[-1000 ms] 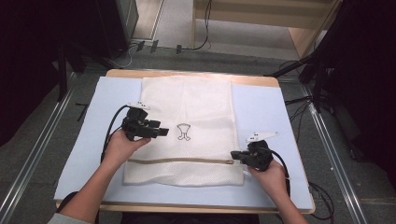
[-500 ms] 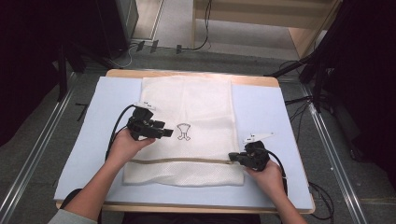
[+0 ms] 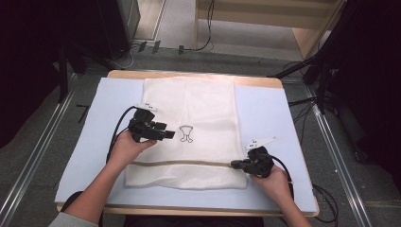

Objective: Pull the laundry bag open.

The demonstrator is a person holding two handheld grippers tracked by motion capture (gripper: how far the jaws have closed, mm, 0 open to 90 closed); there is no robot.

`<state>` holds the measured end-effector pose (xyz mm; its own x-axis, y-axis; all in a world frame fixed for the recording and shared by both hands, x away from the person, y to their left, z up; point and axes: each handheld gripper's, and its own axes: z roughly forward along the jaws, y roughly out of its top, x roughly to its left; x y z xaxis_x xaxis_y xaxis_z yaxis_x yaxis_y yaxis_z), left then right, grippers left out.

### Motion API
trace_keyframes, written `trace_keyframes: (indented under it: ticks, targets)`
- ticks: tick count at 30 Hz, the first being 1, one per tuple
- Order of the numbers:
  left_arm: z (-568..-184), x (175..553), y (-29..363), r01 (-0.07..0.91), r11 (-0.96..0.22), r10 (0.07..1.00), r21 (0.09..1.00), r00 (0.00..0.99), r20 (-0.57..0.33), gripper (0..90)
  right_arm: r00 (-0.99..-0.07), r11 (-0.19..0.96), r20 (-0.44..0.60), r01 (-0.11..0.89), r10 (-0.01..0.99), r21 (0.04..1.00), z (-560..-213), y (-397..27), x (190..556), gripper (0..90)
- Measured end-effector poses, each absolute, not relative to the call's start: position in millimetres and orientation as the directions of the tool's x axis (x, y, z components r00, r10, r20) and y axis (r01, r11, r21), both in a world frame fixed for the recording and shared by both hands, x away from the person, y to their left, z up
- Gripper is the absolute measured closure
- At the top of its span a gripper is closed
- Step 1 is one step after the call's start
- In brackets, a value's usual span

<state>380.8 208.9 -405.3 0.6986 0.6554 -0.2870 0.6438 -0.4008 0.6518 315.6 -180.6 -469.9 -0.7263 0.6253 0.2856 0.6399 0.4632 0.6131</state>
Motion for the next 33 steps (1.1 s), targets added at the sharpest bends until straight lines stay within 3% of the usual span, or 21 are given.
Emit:
trace_keyframes:
  ticks: [12, 19, 27, 33]
  targets:
    - [-399, 372, 190, 0.615, -0.423, 0.607, 0.666, 0.738, -0.296, 47.9, -0.746, 0.463, 0.204, 0.577, 0.634, 0.672, -457, -181, 311, 90.0]
    - [-399, 365, 169, 0.595, -0.462, 0.571, 0.658, 0.767, -0.293, 51.8, -0.731, 0.473, 0.197, 0.597, 0.653, 0.648, -466, -188, 312, 90.0]
    - [-399, 357, 148, 0.570, -0.485, 0.518, 0.664, 0.798, -0.307, 64.9, -0.758, 0.478, 0.176, 0.555, 0.628, 0.681, -475, -192, 312, 90.0]
    - [-403, 353, 129, 0.566, -0.513, 0.488, 0.646, 0.811, -0.322, 67.2, -0.759, 0.481, 0.170, 0.551, 0.628, 0.682, -475, -191, 312, 90.0]
